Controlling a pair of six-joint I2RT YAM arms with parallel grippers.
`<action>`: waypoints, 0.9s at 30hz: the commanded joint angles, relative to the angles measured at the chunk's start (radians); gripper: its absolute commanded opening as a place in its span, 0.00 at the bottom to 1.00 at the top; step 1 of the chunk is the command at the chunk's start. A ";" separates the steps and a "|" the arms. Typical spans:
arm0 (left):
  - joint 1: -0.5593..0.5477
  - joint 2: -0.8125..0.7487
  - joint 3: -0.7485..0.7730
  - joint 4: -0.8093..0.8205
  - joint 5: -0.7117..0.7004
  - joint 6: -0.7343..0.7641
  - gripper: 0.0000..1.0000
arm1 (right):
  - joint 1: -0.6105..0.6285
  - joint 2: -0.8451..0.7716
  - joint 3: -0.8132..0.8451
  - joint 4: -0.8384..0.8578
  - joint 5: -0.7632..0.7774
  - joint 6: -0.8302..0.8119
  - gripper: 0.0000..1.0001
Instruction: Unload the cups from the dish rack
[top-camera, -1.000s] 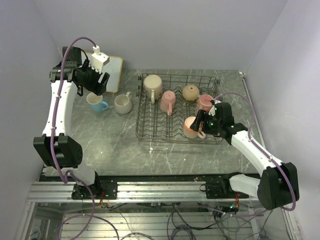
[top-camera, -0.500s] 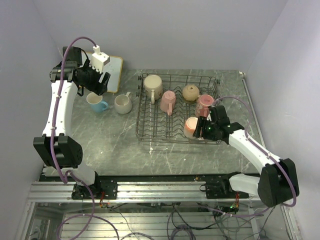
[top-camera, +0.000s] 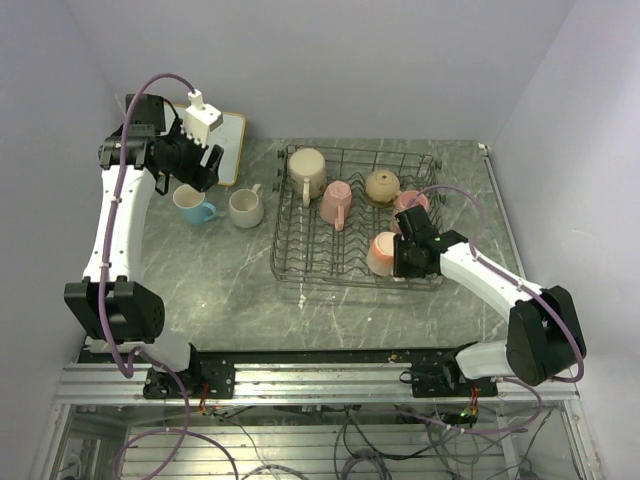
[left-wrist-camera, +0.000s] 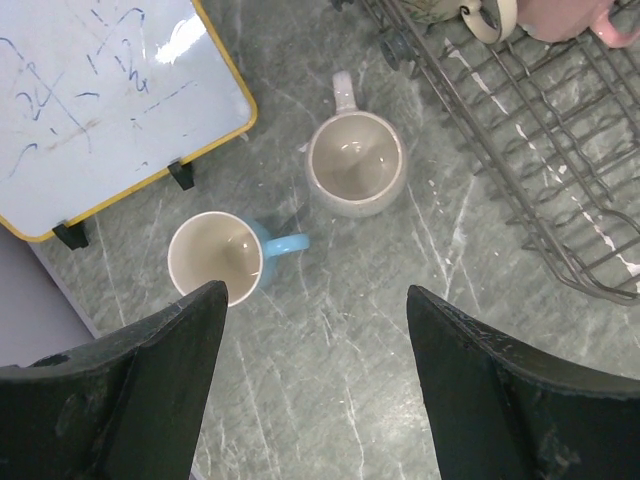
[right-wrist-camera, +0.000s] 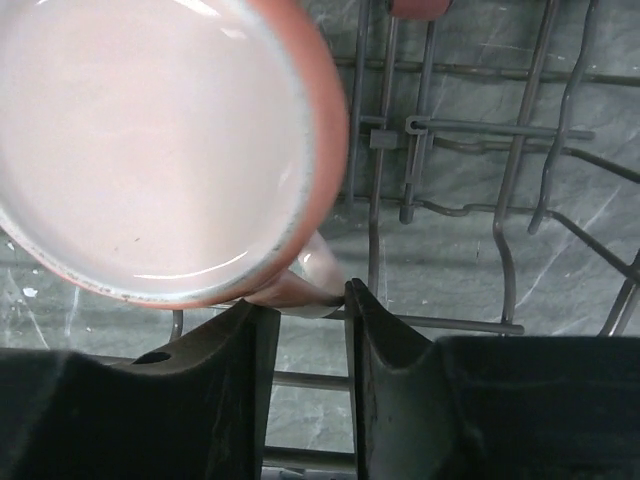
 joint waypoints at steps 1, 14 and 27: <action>-0.016 -0.045 -0.029 -0.005 0.033 -0.003 0.83 | 0.019 0.037 0.048 0.055 0.048 0.014 0.26; -0.058 -0.131 -0.177 0.007 0.061 0.058 0.84 | 0.043 -0.020 0.103 0.085 0.073 -0.010 0.00; -0.129 -0.314 -0.474 0.173 0.129 0.100 0.84 | 0.144 -0.089 0.232 0.052 0.158 0.009 0.00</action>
